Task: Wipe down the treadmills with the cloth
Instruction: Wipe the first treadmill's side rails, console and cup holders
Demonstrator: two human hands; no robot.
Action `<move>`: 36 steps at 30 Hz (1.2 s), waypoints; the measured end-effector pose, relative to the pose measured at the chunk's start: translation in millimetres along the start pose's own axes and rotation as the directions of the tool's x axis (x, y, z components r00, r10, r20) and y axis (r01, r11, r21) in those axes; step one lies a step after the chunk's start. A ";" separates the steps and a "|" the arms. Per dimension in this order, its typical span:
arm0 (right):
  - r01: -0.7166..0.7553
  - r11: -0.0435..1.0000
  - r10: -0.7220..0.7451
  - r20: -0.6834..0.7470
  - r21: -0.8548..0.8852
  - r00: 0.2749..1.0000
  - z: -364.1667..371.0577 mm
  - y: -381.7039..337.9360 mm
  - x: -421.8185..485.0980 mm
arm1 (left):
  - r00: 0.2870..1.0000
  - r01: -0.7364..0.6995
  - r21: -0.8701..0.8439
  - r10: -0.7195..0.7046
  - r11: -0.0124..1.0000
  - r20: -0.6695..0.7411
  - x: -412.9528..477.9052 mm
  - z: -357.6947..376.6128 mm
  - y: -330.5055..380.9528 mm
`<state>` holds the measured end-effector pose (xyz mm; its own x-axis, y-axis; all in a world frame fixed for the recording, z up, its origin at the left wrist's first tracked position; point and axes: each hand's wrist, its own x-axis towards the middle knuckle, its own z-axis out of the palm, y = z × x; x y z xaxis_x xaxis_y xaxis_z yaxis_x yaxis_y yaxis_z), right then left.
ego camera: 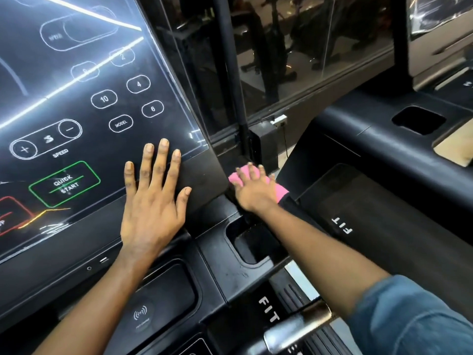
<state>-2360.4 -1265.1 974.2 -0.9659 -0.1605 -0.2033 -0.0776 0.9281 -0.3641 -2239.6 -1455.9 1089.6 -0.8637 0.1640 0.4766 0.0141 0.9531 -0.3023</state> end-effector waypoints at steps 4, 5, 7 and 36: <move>-0.242 0.948 0.231 0.075 0.208 0.970 -7.1 60.9 -37.0 | 1.000 0.010 -0.013 -0.011 1.000 -0.025 -0.5 -0.4 1.5; -0.272 0.935 0.259 0.084 0.227 0.962 -4.9 69.4 -51.3 | 0.999 0.012 -0.016 -0.012 1.000 -0.031 -0.7 -0.4 2.3; -0.320 0.928 0.314 0.063 0.189 0.947 1.8 73.4 -68.4 | 0.999 0.014 -0.018 -0.015 1.000 -0.038 -0.4 0.8 3.0; 0.049 0.998 -0.055 -0.144 -0.045 0.988 47.4 49.3 -196.9 | 0.999 -0.026 -0.071 0.023 0.997 -0.044 -2.1 0.4 -0.9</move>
<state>-2162.3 -1203.6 953.2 -0.9856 -0.1616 -0.0500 -0.1362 0.9333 -0.3322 -2238.0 -1457.2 1088.4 -0.8401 0.1969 0.5055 0.0724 0.9642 -0.2552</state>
